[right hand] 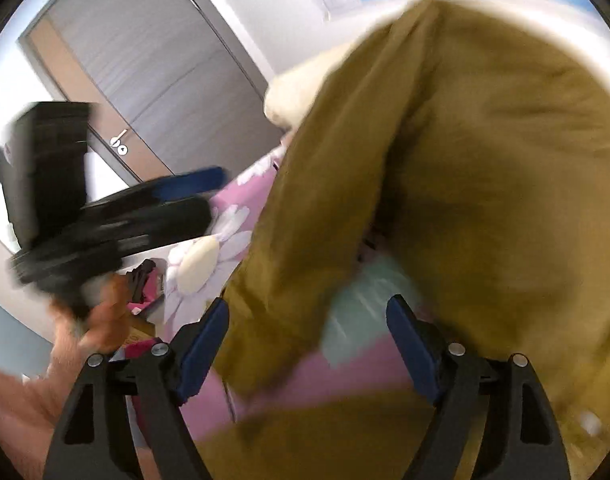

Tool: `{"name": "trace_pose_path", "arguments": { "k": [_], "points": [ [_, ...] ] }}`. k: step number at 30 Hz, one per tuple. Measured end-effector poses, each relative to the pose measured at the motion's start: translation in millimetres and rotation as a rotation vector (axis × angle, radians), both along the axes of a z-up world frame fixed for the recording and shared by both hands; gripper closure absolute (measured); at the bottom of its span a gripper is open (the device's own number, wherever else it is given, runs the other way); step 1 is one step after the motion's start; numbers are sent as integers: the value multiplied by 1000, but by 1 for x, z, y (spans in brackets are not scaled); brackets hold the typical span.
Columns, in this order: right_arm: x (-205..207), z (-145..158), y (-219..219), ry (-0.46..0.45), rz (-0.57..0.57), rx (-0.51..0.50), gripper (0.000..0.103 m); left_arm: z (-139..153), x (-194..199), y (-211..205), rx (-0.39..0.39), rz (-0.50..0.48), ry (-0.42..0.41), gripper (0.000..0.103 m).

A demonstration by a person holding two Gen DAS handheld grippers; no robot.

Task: Fold large clothes

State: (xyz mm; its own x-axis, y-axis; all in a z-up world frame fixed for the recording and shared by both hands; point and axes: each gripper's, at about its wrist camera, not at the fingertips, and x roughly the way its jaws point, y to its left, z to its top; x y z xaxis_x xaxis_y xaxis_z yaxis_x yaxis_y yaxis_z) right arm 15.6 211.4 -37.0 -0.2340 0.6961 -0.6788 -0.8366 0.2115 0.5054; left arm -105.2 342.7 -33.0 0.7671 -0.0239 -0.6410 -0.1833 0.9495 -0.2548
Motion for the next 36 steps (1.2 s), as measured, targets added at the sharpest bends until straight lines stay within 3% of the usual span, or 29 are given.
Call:
{"name": "trace_pose_path", "arguments": {
  "k": [3, 4, 5, 6, 10, 13, 17, 20, 22, 25, 29, 32, 33, 34, 35, 36],
  "points": [
    [2, -16, 24, 28, -28, -47, 20, 2, -10, 6, -8, 8, -8, 20],
    [3, -16, 27, 59, -23, -30, 28, 1, -12, 6, -8, 10, -9, 20],
    [3, -14, 29, 89, 5, -14, 69, 1, -14, 8, -13, 10, -12, 20],
    [2, -11, 29, 144, 45, -2, 99, 2, -16, 11, -24, 11, -18, 20],
    [-7, 37, 3, 57, 104, 64, 99, 17, -27, 23, -58, -5, -70, 20],
    [1, 92, -42, -4, 112, 122, 99, 33, -34, 25, -98, -44, -132, 20],
    [20, 157, -106, -95, 78, 144, 99, 56, -30, 8, -74, -105, -164, 18],
    [36, 200, -151, -199, 15, 119, 99, 66, -18, -20, -41, -198, -177, 13],
    [52, 220, -186, -303, -61, 50, 99, 69, -8, -43, -34, -281, -190, 13],
    [78, 225, -230, -373, -167, -65, 99, 66, 18, -85, 14, -382, -174, 13],
    [111, 196, -277, -358, -284, -223, 99, 53, 55, -131, -9, -511, -142, 13],
    [139, 155, -315, -299, -390, -339, 96, 35, 84, -164, -5, -577, -84, 13],
    [146, 140, -324, -272, -423, -363, 86, 26, 95, -174, -7, -596, -49, 13],
    [155, 121, -336, -228, -469, -378, 72, 18, 101, -183, 1, -600, -20, 13],
    [163, 108, -345, -212, -501, -398, 39, 8, 110, -191, 6, -601, 19, 13],
    [169, 93, -349, -208, -554, -422, 19, -2, 117, -196, 0, -609, 55, 13]
  ]
}}
